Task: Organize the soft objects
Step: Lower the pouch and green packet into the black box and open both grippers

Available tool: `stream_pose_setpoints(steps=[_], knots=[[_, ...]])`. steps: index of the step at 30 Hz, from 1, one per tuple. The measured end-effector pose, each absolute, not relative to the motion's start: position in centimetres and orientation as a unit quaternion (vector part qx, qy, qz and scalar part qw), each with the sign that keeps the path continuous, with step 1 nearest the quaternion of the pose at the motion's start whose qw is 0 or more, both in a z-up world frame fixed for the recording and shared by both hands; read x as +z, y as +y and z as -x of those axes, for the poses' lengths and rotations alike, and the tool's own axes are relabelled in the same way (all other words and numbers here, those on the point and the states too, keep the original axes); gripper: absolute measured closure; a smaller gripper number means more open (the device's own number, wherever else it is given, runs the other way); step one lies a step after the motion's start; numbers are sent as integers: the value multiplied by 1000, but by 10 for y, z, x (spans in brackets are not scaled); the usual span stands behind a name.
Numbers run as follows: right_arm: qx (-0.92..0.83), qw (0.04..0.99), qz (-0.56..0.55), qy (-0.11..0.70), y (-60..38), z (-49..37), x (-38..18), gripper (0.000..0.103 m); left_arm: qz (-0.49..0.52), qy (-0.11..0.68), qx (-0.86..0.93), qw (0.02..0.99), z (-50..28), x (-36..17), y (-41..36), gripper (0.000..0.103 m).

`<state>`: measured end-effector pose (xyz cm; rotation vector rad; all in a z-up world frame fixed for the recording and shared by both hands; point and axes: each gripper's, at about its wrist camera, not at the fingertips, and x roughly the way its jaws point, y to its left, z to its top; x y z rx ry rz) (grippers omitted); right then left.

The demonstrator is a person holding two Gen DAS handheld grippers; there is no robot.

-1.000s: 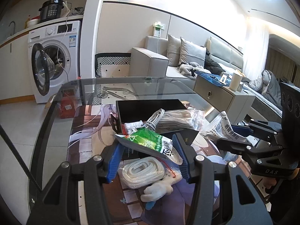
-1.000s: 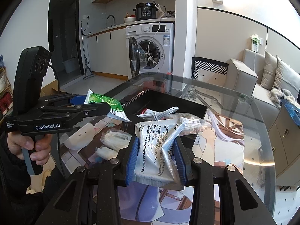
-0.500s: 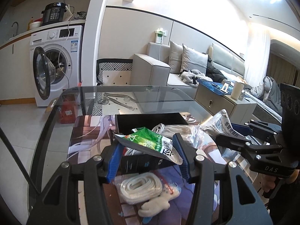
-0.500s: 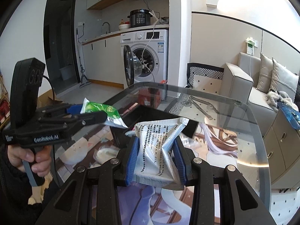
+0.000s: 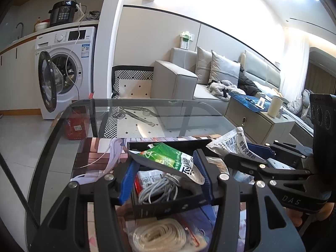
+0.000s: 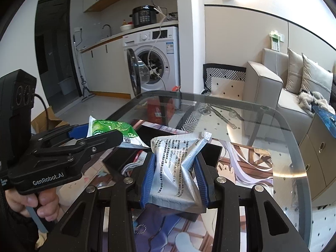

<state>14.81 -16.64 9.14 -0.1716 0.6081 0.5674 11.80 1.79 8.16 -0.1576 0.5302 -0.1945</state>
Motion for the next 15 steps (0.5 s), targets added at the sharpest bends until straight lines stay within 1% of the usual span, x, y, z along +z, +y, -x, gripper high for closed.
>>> stream_pose_setpoints(steps=[14, 15], knots=[[269, 907, 78, 315, -162, -191, 71, 65, 83, 281, -76, 953, -150, 60, 14, 50], [271, 907, 78, 313, -162, -193, 71, 60, 81, 283, -75, 953, -151, 58, 14, 48]])
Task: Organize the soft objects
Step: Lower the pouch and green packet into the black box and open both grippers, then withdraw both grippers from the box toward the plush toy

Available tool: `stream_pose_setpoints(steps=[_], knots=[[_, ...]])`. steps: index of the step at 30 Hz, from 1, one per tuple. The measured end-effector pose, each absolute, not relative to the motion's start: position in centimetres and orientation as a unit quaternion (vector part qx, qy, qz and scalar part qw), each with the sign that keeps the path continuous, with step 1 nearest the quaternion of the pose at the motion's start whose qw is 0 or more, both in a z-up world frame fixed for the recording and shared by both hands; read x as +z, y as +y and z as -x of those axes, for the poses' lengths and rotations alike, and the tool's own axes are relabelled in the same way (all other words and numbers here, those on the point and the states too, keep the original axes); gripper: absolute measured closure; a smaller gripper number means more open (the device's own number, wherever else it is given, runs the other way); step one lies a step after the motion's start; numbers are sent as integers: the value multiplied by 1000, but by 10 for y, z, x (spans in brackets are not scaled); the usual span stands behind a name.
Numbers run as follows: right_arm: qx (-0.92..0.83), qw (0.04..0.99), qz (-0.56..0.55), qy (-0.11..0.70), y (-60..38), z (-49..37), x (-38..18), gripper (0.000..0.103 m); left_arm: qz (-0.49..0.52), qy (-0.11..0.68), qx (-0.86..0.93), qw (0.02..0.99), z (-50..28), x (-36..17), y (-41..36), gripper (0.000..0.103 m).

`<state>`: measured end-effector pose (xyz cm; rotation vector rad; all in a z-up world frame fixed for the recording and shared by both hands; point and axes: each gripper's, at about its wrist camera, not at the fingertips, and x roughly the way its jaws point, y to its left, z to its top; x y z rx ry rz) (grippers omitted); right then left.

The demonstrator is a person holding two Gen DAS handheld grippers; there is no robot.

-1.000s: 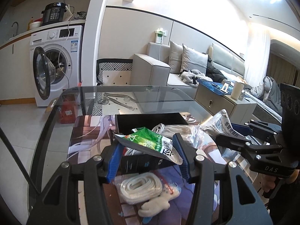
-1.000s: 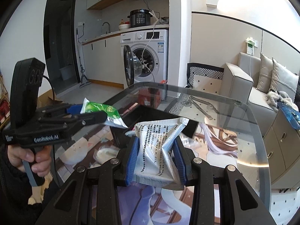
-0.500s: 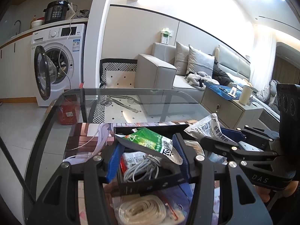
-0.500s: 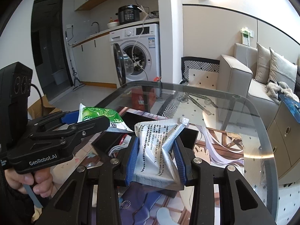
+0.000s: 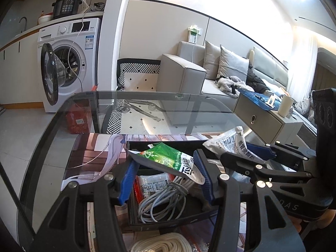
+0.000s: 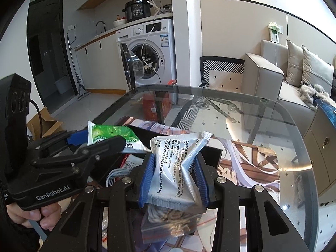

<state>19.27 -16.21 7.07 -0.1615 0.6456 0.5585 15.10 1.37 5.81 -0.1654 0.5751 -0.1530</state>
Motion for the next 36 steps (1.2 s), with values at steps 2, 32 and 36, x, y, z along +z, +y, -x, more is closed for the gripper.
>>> stream_pose_setpoints(steps=[2, 32, 36], knots=[[267, 909, 80, 311, -165, -193, 70, 52, 76, 283, -78, 953, -151, 56, 13, 46], [293, 911, 65, 282, -200, -93, 65, 1, 39, 258, -71, 963, -53, 70, 31, 0], [289, 912, 69, 283, -198, -83, 65, 1, 38, 250, -73, 965, -42, 70, 30, 0]])
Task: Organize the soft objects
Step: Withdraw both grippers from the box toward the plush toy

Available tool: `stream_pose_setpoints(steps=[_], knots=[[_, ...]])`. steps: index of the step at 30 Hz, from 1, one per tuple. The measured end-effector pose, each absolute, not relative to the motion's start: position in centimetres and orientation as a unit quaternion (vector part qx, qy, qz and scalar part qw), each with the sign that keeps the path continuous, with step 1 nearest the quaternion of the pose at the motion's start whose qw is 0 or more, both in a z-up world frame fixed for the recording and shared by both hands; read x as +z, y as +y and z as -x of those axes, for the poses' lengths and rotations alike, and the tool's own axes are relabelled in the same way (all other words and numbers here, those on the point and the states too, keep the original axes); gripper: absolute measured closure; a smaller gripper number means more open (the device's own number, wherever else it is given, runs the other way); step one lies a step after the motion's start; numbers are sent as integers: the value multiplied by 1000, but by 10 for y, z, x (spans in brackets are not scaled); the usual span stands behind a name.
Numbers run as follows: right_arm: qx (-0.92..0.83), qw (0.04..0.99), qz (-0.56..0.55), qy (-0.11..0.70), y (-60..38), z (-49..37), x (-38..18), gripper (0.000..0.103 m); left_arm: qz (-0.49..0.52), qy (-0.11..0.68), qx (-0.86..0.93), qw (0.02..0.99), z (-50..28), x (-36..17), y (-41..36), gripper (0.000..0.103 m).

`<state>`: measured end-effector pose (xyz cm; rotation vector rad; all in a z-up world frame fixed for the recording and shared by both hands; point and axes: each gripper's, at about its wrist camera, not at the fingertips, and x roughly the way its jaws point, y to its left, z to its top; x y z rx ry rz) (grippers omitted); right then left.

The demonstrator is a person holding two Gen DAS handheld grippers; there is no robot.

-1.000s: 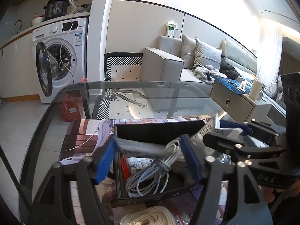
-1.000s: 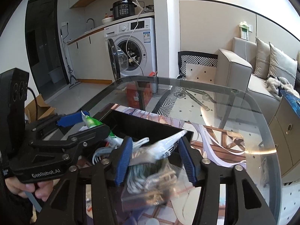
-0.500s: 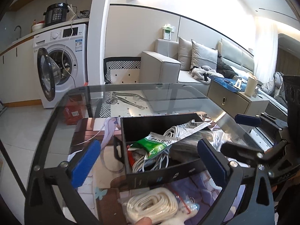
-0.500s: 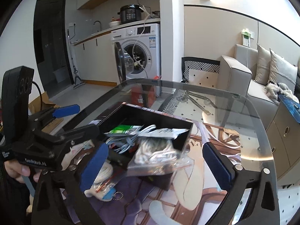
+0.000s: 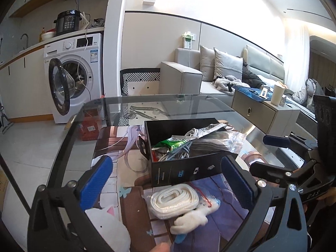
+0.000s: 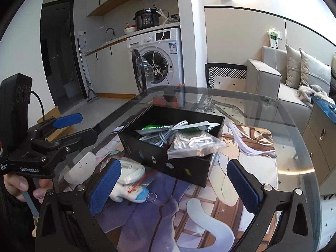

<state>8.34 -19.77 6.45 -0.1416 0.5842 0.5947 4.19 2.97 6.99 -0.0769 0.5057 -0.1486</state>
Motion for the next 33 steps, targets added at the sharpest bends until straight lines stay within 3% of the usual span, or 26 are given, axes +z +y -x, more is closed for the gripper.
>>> stream_pose_setpoints(steps=[33], knots=[[362, 840, 76, 398, -123, -73, -10, 1, 71, 296, -30, 952, -43, 39, 63, 0]])
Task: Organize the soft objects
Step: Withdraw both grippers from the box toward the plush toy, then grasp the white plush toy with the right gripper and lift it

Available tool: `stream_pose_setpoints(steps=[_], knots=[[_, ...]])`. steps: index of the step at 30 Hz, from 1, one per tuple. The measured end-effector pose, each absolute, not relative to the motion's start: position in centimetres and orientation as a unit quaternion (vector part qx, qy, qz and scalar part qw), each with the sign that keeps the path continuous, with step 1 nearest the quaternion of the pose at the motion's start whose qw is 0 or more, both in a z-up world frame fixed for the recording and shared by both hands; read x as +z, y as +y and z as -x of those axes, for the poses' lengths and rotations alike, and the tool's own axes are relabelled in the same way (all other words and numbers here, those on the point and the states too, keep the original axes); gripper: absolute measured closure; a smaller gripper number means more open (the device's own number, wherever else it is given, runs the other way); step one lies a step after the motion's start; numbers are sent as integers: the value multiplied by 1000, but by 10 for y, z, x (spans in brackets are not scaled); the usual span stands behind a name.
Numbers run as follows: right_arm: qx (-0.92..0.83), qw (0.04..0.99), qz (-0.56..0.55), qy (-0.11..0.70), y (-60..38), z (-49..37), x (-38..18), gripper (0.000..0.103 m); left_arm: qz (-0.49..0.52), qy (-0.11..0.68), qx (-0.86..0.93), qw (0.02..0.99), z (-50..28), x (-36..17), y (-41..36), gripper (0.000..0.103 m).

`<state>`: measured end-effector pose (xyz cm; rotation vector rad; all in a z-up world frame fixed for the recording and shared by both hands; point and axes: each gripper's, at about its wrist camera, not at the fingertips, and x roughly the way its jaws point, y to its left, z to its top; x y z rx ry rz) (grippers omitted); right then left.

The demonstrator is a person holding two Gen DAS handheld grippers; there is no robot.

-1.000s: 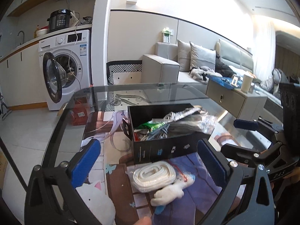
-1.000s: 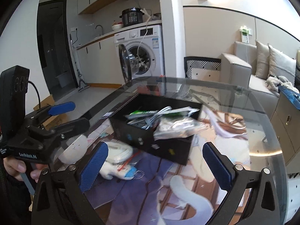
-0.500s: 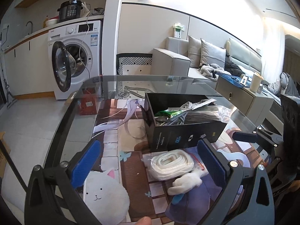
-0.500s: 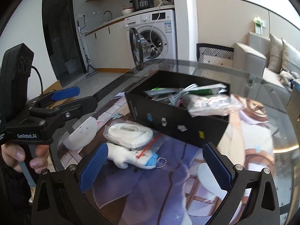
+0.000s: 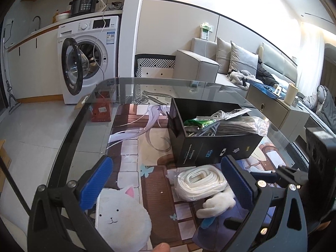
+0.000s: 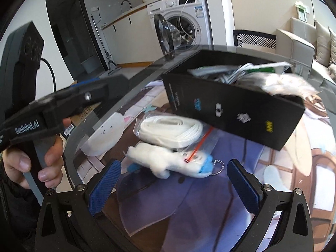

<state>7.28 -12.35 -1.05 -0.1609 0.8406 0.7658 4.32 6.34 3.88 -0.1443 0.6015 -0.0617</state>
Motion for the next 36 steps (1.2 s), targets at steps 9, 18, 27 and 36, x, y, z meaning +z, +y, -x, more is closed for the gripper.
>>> stream_pose_setpoints(steps=[9, 18, 27, 36], knots=[[349, 838, 94, 408, -106, -70, -24, 1, 75, 297, -23, 952, -46, 37, 68, 0], [334, 846, 85, 408, -94, -78, -30, 1, 78, 304, -16, 949, -49, 32, 72, 0], [323, 852, 93, 402, -86, -89, -30, 10, 78, 304, -14, 949, -50, 30, 73, 0], [342, 842, 142, 392, -88, -70, -26, 14, 77, 301, -14, 950, -49, 32, 73, 0]])
